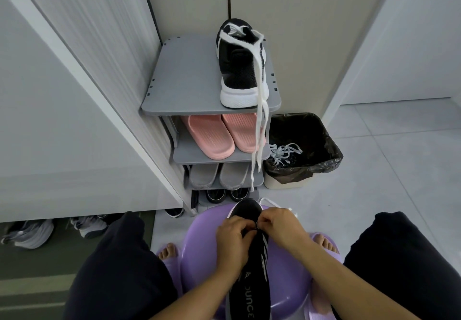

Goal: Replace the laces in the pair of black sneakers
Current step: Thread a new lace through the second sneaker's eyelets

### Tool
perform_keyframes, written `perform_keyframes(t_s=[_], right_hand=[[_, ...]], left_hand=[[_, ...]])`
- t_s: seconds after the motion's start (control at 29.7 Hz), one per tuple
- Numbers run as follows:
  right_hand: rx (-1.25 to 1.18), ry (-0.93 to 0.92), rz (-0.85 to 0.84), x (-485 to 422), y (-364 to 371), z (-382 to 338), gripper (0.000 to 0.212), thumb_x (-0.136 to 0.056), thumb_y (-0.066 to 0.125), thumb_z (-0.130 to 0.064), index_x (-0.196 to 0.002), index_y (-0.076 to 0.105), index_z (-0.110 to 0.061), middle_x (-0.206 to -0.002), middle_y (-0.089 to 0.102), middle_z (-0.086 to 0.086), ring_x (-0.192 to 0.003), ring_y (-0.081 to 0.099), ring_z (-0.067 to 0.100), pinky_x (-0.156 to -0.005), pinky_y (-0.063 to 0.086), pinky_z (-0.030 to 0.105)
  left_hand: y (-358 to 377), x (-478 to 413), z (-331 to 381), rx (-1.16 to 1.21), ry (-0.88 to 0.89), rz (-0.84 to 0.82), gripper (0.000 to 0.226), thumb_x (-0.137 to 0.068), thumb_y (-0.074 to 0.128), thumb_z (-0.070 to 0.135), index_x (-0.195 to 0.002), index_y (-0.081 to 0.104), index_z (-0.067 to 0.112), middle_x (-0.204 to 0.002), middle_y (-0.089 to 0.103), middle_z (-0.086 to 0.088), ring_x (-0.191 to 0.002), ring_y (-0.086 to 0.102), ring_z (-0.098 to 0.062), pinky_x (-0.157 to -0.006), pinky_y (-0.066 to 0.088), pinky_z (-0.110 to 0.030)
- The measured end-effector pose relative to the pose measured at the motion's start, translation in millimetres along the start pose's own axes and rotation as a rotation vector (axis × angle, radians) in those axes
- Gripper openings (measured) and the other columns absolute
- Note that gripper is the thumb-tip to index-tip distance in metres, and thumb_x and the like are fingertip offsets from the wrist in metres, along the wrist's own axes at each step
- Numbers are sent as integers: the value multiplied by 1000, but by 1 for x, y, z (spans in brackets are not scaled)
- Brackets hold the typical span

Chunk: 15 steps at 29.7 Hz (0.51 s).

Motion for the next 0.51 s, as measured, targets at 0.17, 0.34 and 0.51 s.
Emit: perform_keyframes(t_s=[0.17, 0.34, 0.51], right_hand=[[-158, 73, -30, 5, 2, 10, 27, -90, 48, -10, -67, 56, -22, -70, 55, -4, -69, 49, 12, -70, 39, 26], [-277, 157, -38, 8, 8, 13, 26, -79, 64, -22, -97, 46, -21, -96, 45, -6, -85, 49, 6, -76, 40, 13], [-101, 296, 46, 13, 1, 23, 26, -74, 62, -31, -88, 41, -22, -99, 47, -6, -101, 49, 18, -86, 36, 29]], left_hand=[[0, -9, 1, -72, 5, -32, 11, -80, 65, 18, -86, 72, 13, -93, 68, -1, -93, 58, -18, -84, 42, -32], [3, -11, 5, -139, 22, -186, 35, -72, 43, 29, -89, 67, 10, -98, 63, -2, -100, 54, -19, -86, 41, -35], [-15, -13, 4, -218, 103, -147, 10, -86, 59, 10, -90, 66, 4, -97, 61, -7, -98, 53, -20, -81, 34, -19]])
Point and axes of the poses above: each hand's wrist, its own x-axis away from the middle knuckle, its own y-axis out of the palm, z = x × y, the point moved 8 cm from there along -x, towards the middle knuckle
